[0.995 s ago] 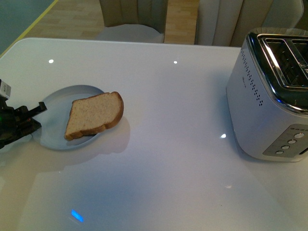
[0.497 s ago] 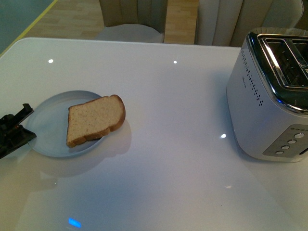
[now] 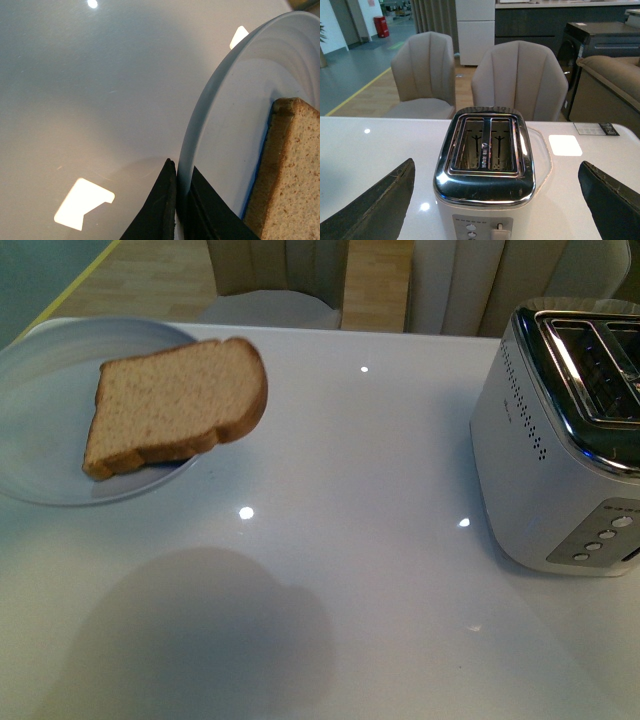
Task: Left arm holds plate, right arm toasts bread
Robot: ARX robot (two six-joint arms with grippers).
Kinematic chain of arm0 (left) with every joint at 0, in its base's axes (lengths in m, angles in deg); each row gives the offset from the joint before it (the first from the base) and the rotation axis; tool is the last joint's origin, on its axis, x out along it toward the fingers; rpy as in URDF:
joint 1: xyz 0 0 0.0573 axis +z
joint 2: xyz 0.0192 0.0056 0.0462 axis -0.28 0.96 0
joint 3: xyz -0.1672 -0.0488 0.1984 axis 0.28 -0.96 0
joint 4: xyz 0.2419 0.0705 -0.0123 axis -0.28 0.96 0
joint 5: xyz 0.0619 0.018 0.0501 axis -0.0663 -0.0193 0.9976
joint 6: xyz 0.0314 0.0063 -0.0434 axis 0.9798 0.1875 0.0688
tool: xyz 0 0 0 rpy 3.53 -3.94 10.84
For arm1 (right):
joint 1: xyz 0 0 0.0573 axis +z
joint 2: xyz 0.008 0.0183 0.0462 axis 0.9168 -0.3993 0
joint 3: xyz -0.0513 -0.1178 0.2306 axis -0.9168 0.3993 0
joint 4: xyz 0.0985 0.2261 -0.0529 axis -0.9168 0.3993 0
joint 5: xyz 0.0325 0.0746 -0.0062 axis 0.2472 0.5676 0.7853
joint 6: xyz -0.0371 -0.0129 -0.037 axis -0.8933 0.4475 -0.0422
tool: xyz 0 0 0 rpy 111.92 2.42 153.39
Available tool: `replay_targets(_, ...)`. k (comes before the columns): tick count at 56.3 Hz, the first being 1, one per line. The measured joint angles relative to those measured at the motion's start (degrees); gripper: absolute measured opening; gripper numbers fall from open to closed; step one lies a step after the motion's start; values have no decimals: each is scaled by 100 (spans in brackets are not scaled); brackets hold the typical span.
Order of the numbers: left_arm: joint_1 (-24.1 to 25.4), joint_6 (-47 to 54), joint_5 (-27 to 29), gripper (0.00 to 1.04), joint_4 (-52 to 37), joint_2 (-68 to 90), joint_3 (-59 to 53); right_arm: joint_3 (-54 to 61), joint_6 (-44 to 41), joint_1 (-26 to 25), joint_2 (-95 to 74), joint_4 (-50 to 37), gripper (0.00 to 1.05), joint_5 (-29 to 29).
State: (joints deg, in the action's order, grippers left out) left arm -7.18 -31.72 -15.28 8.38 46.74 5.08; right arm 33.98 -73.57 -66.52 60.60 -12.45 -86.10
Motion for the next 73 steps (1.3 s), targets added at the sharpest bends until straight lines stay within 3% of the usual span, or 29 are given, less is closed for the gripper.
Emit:
replay_targets(20, -1397, -393, 483, 3, 1333, -1097, 809, 0, 0, 0, 0, 0, 96, 0)
replay_targets(34, -2409, -675, 831, 3, 1797, -1209, 1255, 0, 0, 0, 0, 0, 96, -2)
replay_targets(49, -2813, -999, 962, 3, 1888, -1224, 1320, 0, 0, 0, 0, 0, 96, -2)
replay_targets(50, -3016, -1134, 1005, 3, 1969, -1279, 1416, -962, 2118, 83, -2354, 726, 96, 1003)
replay_targets(63, -3025, -1161, 927, 3, 2024, -1283, 1440, -2028, 3189, 660, -5534, -1899, 96, 1810)
replay_targets(73, -3008, -1163, 887, 3, 2059, -1283, 1460, -2262, 3790, 859, -6481, -2651, 96, 2022)
